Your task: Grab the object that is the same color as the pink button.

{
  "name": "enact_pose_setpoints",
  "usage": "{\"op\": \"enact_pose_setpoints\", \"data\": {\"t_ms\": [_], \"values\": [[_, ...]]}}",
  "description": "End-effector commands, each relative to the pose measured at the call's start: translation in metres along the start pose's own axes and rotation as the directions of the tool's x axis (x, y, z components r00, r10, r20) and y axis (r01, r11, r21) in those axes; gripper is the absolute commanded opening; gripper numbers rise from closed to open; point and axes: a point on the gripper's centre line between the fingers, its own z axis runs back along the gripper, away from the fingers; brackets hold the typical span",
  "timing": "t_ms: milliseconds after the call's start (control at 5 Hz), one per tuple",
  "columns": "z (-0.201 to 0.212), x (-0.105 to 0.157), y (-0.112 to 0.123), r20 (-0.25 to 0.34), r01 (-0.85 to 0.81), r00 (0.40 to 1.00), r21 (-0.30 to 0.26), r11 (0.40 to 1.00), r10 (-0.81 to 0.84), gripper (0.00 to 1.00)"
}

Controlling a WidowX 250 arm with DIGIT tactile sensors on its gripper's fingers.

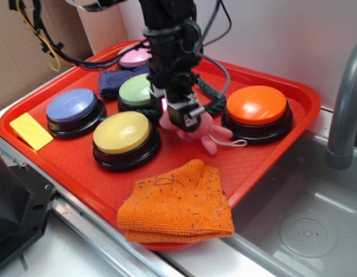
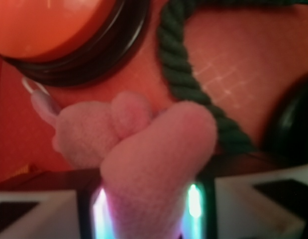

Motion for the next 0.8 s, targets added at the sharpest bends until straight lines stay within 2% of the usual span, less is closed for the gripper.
{"op": "enact_pose_setpoints", "data": {"t_ms": [0,400,600], "values": [[0.077,-0.016,0.043,0.159,-0.137,0.981,0.152,0.979,0.113,0.0],[0.103,-0.044,0.078,0.231,-0.316,0.934,0.168,0.934,0.274,0.0],[0.105,-0.048,0.078,0.23,-0.316,0.934,0.168,0.934,0.274,0.0]]}}
